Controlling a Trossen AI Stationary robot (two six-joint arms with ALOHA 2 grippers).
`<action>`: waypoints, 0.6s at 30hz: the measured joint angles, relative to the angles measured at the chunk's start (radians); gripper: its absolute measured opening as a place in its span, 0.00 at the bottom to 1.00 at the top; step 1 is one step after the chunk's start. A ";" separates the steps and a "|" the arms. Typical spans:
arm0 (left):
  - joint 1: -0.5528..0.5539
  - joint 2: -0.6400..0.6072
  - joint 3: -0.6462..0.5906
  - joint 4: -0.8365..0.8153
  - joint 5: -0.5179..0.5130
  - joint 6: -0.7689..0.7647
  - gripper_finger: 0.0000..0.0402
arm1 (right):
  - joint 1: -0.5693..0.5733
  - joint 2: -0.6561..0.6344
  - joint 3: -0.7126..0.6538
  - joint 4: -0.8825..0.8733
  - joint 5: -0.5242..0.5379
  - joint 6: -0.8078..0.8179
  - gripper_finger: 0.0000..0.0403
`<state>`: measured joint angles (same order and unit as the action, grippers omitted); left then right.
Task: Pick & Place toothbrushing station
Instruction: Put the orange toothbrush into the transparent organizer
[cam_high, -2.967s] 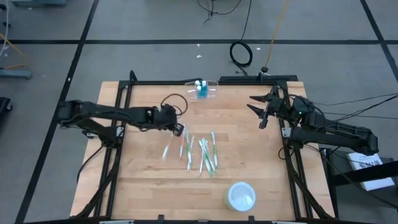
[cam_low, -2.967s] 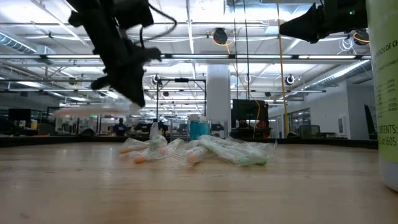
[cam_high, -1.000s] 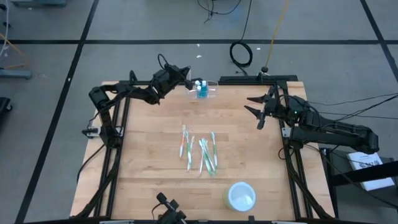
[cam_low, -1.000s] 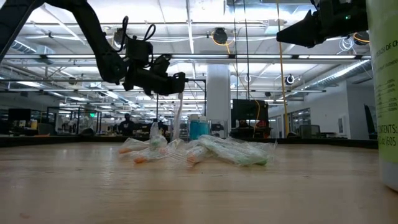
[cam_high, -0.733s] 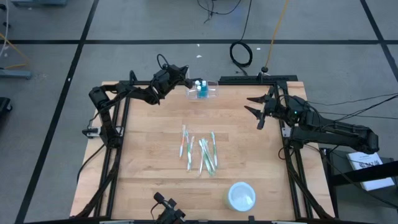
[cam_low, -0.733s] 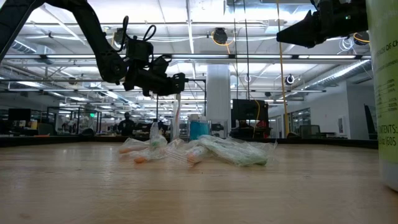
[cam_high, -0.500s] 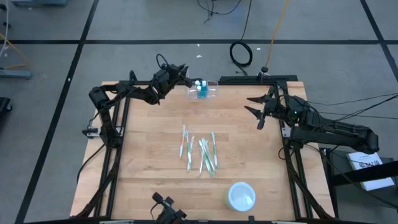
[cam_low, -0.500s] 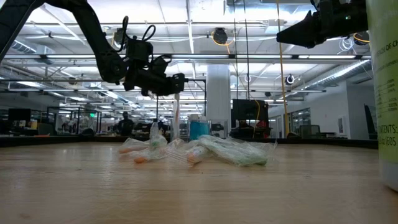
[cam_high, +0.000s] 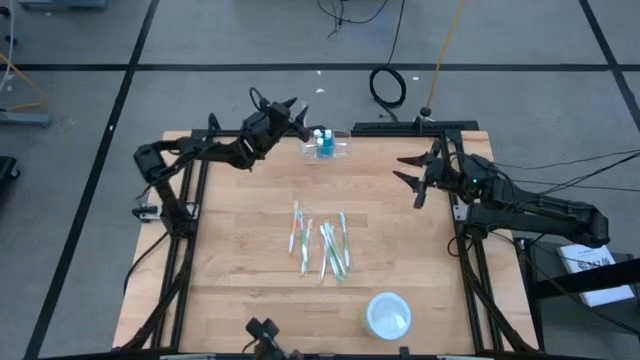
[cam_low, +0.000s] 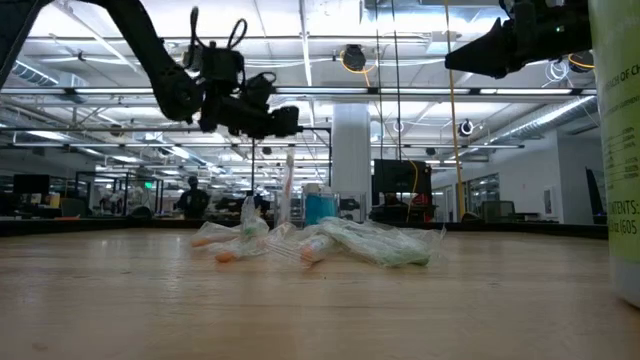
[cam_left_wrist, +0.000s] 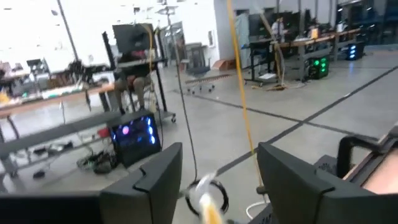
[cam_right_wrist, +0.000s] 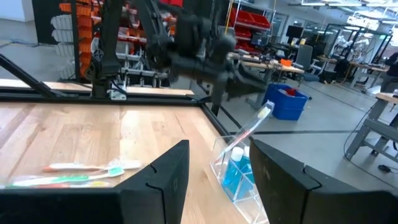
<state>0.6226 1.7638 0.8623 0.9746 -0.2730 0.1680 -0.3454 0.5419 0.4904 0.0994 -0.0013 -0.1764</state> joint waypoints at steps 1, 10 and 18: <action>-0.011 -0.026 0.000 -0.024 0.000 0.007 0.54 | 0.000 -0.004 0.000 -0.013 0.000 0.000 0.40; -0.123 -0.357 0.000 -0.632 0.171 -0.071 0.56 | 0.000 -0.044 0.000 -0.048 0.000 0.015 0.40; -0.369 -0.503 0.000 -1.160 0.139 -0.359 0.56 | 0.000 -0.040 0.000 -0.048 0.001 0.009 0.40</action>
<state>0.2541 1.2608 0.8627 -0.1850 -0.1337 -0.1908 -0.3454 0.5014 0.4904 0.0517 -0.0006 -0.1677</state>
